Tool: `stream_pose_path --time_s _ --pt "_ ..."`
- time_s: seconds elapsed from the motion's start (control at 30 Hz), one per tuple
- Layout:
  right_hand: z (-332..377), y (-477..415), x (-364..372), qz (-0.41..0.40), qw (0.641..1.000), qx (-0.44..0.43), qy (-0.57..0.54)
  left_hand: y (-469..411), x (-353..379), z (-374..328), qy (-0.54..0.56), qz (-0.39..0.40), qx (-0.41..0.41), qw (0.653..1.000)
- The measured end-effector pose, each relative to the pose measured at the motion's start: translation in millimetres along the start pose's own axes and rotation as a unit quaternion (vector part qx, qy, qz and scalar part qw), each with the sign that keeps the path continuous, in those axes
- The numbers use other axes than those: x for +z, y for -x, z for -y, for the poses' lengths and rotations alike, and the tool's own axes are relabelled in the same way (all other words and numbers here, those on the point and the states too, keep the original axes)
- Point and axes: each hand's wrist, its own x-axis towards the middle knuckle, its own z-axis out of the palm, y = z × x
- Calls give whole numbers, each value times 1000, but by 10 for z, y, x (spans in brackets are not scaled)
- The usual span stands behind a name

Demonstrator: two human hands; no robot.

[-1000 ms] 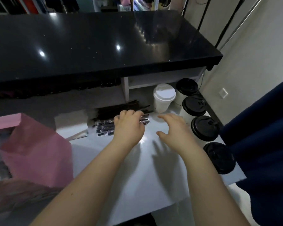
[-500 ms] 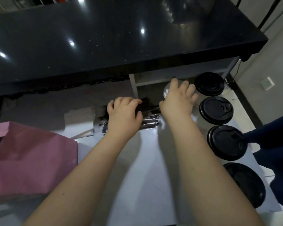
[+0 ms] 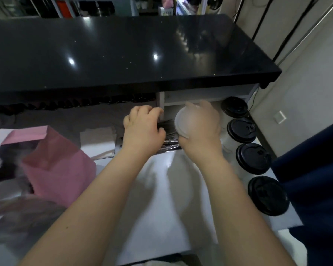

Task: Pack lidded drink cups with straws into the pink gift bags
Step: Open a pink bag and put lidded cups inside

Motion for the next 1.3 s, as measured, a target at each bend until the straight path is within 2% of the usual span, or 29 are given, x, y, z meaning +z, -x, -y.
stream_pose_path --time_s 0.1,0.27,0.5,0.67,0.77,0.87,0.97,1.1,1.17,1.3 --pt "302 233 -161 -17 999 -34 -10 255 -339 95 22 -19 10 1000" --pt "931 564 -387 -57 980 -12 -192 743 -1064 486 64 -73 68 993" --pt "2004 771 -377 -61 984 -75 -152 1082 -1748 1457 0 -45 63 997" --pt "2666 813 -364 -88 976 -104 -171 1277 -2062 2172 41 -56 46 997" --pt "2992 841 -351 -75 965 -122 -219 1351 -2183 2548 82 3 53 995" --pt "3206 911 -313 -20 958 -147 -247 1408 -2196 2786 86 72 65 992" --pt "3297 979 -234 47 965 -171 -195 1392 -2142 2874 79 90 81 989" --pt "3435 1096 46 117 962 -195 -149 1369 -2089 2876 30 98 149 984" --pt "3408 1111 163 143 964 -188 -119 1398 -2015 2928 -24 122 137 983" --pt "3125 1028 181 160 977 -136 35 1489 -1921 2991 -90 156 123 976"
